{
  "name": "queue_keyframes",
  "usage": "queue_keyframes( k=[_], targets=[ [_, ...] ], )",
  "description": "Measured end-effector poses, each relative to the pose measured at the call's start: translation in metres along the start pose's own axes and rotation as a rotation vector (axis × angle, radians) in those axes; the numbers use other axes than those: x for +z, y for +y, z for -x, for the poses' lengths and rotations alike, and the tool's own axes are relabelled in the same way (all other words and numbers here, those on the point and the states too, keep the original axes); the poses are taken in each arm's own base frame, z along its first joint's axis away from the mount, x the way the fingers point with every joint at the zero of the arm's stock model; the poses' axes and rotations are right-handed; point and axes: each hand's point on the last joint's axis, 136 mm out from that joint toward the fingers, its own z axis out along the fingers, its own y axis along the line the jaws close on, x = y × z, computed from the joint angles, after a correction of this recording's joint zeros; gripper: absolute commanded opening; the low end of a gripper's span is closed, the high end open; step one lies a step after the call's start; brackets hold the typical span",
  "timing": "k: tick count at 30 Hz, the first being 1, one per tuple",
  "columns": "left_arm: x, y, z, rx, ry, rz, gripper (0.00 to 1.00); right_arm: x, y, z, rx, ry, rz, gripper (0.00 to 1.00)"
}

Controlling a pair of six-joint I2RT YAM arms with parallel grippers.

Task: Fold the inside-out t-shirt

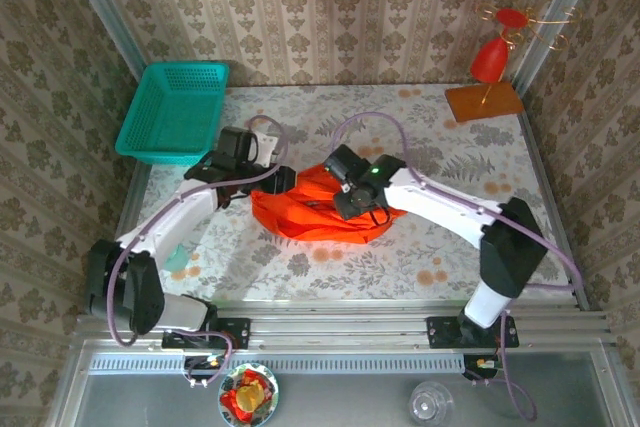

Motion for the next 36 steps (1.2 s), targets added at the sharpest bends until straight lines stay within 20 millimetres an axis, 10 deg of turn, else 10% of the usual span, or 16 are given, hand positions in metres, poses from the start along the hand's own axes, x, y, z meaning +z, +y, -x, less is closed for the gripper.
queue_keyframes(
  k=[4, 10, 14, 27, 36],
  targets=[
    [0.025, -0.003, -0.012, 0.018, 0.084, -0.021, 0.48, 0.023, 0.002, -0.011, -0.027, 0.068, -0.031, 0.44],
    [0.057, -0.015, -0.023, 0.09, 0.18, -0.067, 0.59, 0.028, -0.007, -0.011, -0.043, 0.07, -0.086, 0.01],
    [0.071, -0.022, -0.024, 0.162, 0.213, -0.066, 0.68, 0.019, -0.014, -0.005, -0.037, 0.032, -0.12, 0.0],
    [0.11, -0.011, -0.026, 0.285, 0.318, 0.046, 0.68, -0.117, -0.035, 0.042, -0.016, -0.375, -0.05, 0.0],
    [0.109, 0.032, -0.034, 0.241, 0.397, 0.166, 0.16, -0.202, -0.073, 0.034, 0.059, -0.607, -0.092, 0.0]
  ],
)
